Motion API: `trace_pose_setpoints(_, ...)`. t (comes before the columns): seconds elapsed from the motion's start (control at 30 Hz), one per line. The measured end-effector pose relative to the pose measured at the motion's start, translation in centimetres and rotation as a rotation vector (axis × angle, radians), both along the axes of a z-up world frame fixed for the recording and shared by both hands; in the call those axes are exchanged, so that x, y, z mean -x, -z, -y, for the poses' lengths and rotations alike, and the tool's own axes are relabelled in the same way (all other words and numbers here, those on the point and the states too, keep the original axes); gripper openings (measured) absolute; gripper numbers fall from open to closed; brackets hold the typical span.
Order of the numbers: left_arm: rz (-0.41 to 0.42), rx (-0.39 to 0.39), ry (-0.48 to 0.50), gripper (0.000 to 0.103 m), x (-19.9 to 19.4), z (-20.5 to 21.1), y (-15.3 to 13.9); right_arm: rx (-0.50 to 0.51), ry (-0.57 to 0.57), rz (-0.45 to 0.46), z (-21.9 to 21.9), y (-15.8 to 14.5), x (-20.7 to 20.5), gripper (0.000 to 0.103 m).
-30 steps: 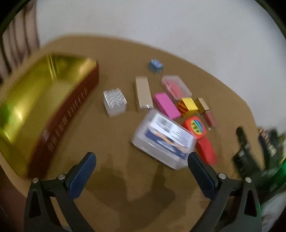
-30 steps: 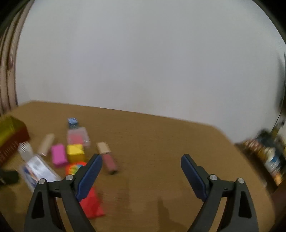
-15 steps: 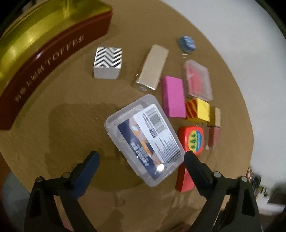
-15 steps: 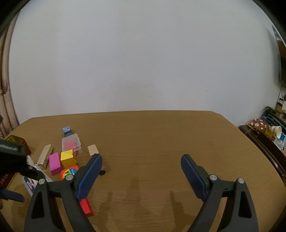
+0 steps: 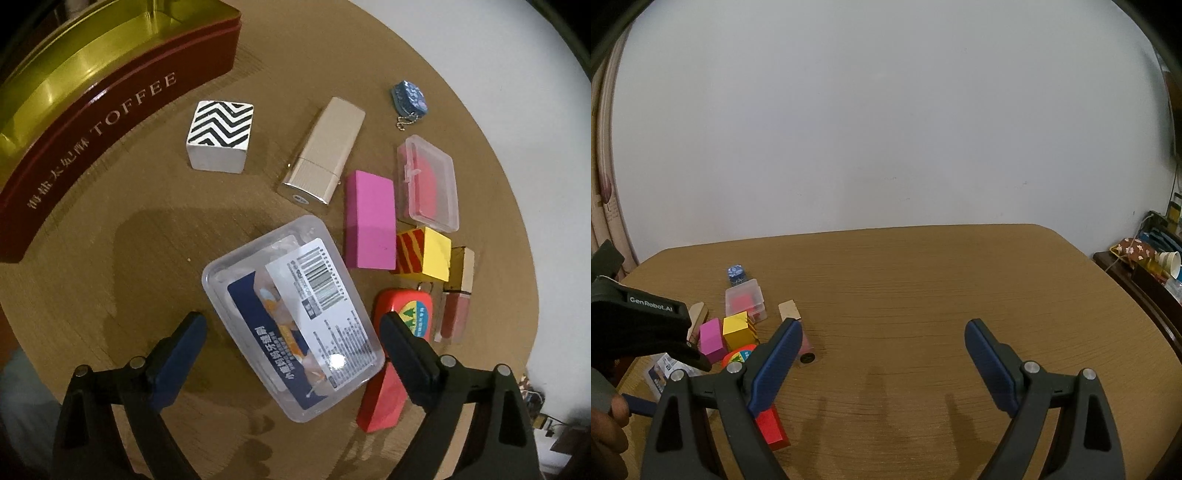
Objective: Organize rigid objects
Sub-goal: 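Grasp the clear barcode-labelled plastic box with the left gripper, then carry the plastic box over the tin and release it with the left gripper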
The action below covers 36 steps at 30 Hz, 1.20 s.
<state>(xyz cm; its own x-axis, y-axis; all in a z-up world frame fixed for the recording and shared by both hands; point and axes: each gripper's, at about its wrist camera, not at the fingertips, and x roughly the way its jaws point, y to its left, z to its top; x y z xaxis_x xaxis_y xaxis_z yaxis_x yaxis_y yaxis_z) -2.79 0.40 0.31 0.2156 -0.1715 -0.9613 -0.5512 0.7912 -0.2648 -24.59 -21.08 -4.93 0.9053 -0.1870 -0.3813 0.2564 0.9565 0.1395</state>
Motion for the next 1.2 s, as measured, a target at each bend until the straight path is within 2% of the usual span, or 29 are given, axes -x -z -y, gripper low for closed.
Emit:
trace_pose_setpoints(0.03,-0.014,-0.026,0.026,0.084,0.4,0.0,-0.4,0.000,0.001,-0.002,0.0,0.0,-0.1,0.092)
trace_pose_setpoints(0.07,-0.044,-0.057,0.023,0.075,-3.6,1.9,-2.6,-0.001,0.001,-0.003,0.1,0.0,-0.1,0.092)
trace_pose_setpoints(0.1,-0.061,-0.092,0.050,0.063,-3.9,2.2,-2.6,-0.002,0.002,-0.004,0.1,0.0,-0.1,0.092)
trace_pose_setpoints(0.13,-0.071,-0.115,0.079,0.061,-4.7,2.7,-1.9,-0.004,0.000,-0.005,0.2,0.0,0.0,0.092)
trace_pose_setpoints(0.3,-0.043,-0.097,0.206,0.060,-5.9,2.7,-2.7,-0.012,0.002,-0.010,0.4,0.1,-0.1,0.092)
trace_pose_setpoints(0.47,0.038,-0.141,0.389,0.060,-4.8,3.8,-4.2,-0.012,0.002,-0.014,0.5,0.1,-0.2,0.092)
trace_pose_setpoints(0.57,0.106,-0.165,0.460,0.060,-3.3,2.9,-6.9,-0.012,0.003,-0.017,0.5,0.2,-0.2,0.092)
trace_pose_setpoints(0.63,0.160,-0.173,0.490,0.060,-2.4,1.4,-10.1,-0.011,0.004,-0.018,0.5,0.2,-0.1,0.092)
trace_pose_setpoints(0.7,0.196,-0.194,0.491,0.060,-1.8,-0.2,-11.6,-0.008,0.004,-0.022,0.6,0.1,-0.2,0.092)
trace_pose_setpoints(0.73,0.216,-0.211,0.486,0.060,-1.7,-1.9,-13.4,-0.007,0.004,-0.024,0.6,0.1,-0.3,0.092)
trace_pose_setpoints(0.77,0.229,-0.219,0.491,0.060,-1.4,-3.4,-13.2,-0.004,0.004,-0.026,0.6,0.1,-0.3,0.092)
trace_pose_setpoints(0.9,0.240,-0.306,0.486,0.060,-3.2,-10.5,-15.3,0.004,0.010,-0.034,0.5,0.1,-0.5,0.092)
trace_pose_setpoints(0.93,0.239,-0.321,0.479,0.060,-3.2,-11.4,-15.5,0.008,0.012,-0.036,0.5,0.1,-0.6,0.092)
trace_pose_setpoints(1.03,0.218,-0.387,0.504,0.060,-7.0,-15.3,-13.4,0.013,0.015,-0.042,0.4,0.1,-0.7,0.092)
trace_pose_setpoints(1.07,0.209,-0.391,0.509,0.060,-8.9,-16.1,-11.0,0.015,0.020,-0.044,0.5,0.2,-0.7,0.092)
trace_pose_setpoints(1.2,0.179,-0.355,0.546,0.060,-12.0,-17.6,-7.6,0.024,0.025,-0.057,0.3,0.3,-1.0,0.092)
